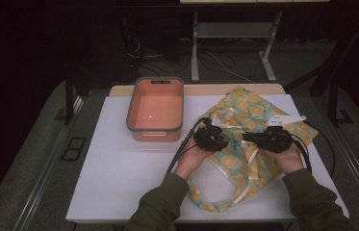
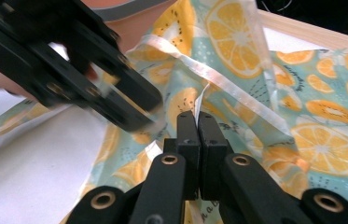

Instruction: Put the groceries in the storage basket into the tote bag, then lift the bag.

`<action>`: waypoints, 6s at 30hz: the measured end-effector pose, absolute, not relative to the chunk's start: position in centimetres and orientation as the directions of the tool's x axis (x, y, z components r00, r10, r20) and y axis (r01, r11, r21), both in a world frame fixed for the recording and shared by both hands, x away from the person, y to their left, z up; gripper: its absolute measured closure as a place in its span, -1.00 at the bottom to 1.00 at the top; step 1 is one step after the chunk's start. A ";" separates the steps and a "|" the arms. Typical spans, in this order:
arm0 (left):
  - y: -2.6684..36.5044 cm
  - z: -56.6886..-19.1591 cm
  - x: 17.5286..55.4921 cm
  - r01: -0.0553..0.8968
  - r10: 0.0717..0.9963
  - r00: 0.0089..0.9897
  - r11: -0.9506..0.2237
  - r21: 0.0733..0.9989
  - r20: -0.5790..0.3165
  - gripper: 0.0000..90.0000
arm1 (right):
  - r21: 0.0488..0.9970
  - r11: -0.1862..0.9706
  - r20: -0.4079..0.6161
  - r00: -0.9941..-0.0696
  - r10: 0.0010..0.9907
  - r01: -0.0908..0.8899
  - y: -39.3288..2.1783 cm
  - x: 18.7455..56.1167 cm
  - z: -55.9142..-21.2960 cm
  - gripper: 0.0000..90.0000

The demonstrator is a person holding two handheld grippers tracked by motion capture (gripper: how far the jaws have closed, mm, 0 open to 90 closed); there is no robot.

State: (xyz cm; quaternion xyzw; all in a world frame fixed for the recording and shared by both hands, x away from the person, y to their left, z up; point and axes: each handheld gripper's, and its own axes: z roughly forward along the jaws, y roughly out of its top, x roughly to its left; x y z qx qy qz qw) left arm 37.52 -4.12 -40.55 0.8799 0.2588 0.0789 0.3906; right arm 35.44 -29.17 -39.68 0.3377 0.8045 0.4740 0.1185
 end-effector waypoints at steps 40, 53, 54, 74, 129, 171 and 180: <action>6.3 -44.3 36.0 0.530 0.644 0.760 -0.538 0.656 -0.086 0.22 | 0.724 0.545 0.099 -0.846 0.525 0.423 -25.3 31.1 -42.2 0.53; 6.6 -44.4 36.1 0.546 0.634 0.762 -0.518 0.658 -0.132 0.96 | 0.694 0.581 0.052 -0.835 0.548 0.425 -24.9 27.0 -42.6 -0.25; 6.6 -44.4 36.1 0.547 0.635 0.761 -0.514 0.661 -0.135 0.96 | 0.681 0.591 0.052 -0.833 0.550 0.433 -24.5 26.8 -43.0 -0.27; 7.4 -42.8 35.7 0.537 0.617 0.754 -0.383 0.751 -0.225 0.98 | 0.669 0.618 -0.028 -0.818 0.574 0.411 -25.1 28.3 -44.0 0.97; 5.0 -39.8 39.0 0.458 0.653 0.729 -0.242 0.856 -0.206 0.84 | 0.782 0.388 0.041 -0.661 0.749 0.488 -30.4 37.8 -42.2 0.94; 15.5 -43.1 28.7 0.427 0.592 0.798 -0.419 0.802 -0.116 -1.00 | 0.810 0.354 0.132 -0.733 0.667 0.468 -33.3 28.1 -43.1 -0.73; 15.4 -43.1 28.8 0.424 0.595 0.797 -0.424 0.800 -0.107 -1.00 | 0.821 0.348 0.122 -0.735 0.667 0.453 -33.3 28.0 -43.1 -0.73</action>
